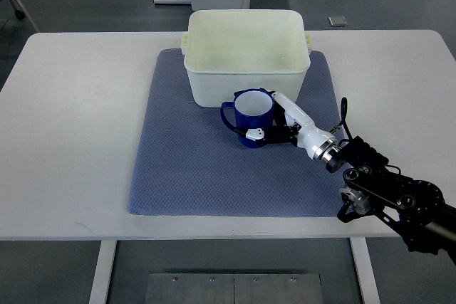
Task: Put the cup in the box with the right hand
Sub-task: 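Lower the right hand around the dark blue mug and close the fingers, then lift the mug with the right hand and carry it over the cream box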
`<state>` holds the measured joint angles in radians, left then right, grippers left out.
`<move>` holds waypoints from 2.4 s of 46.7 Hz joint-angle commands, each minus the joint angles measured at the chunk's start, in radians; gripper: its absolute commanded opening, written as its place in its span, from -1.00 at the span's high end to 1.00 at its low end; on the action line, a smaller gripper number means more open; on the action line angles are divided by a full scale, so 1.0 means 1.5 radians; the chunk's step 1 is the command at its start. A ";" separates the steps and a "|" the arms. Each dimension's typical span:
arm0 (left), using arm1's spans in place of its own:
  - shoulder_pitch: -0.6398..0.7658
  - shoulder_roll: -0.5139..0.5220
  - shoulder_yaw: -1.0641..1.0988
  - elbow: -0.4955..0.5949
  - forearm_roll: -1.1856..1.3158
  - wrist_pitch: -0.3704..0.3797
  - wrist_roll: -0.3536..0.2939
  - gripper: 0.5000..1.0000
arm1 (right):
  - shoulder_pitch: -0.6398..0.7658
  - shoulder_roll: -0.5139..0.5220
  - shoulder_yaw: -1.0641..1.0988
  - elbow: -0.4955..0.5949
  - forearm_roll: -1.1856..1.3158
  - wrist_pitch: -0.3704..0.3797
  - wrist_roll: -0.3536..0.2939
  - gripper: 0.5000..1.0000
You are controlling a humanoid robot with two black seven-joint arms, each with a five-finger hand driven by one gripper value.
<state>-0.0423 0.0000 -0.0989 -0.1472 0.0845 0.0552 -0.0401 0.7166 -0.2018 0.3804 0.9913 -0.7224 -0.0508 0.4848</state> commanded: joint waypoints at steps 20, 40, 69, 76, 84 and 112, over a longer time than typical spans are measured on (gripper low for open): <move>0.001 0.000 0.001 0.000 0.000 0.000 0.000 -1.00 | 0.034 -0.133 0.006 0.106 0.008 -0.015 -0.007 1.00; 0.001 0.000 -0.001 0.000 0.000 0.000 0.000 -1.00 | 0.168 -0.166 0.016 0.118 0.086 -0.012 -0.069 1.00; 0.001 0.000 -0.001 0.000 0.000 0.000 0.000 -1.00 | 0.237 -0.024 0.015 -0.043 0.098 -0.020 -0.131 1.00; 0.001 0.000 0.001 0.000 0.000 0.000 0.000 -1.00 | 0.249 0.021 0.015 -0.105 0.098 -0.040 -0.141 1.00; 0.000 0.000 -0.001 0.000 0.000 0.000 0.000 -1.00 | 0.254 0.058 0.014 -0.163 0.097 -0.053 -0.162 1.00; 0.001 0.000 0.001 0.000 0.000 0.000 0.000 -1.00 | 0.257 0.092 0.011 -0.201 0.097 -0.085 -0.191 1.00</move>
<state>-0.0416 0.0000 -0.0984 -0.1471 0.0843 0.0553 -0.0397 1.1016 -0.0642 0.3943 0.6903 -0.5780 -0.1777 0.1932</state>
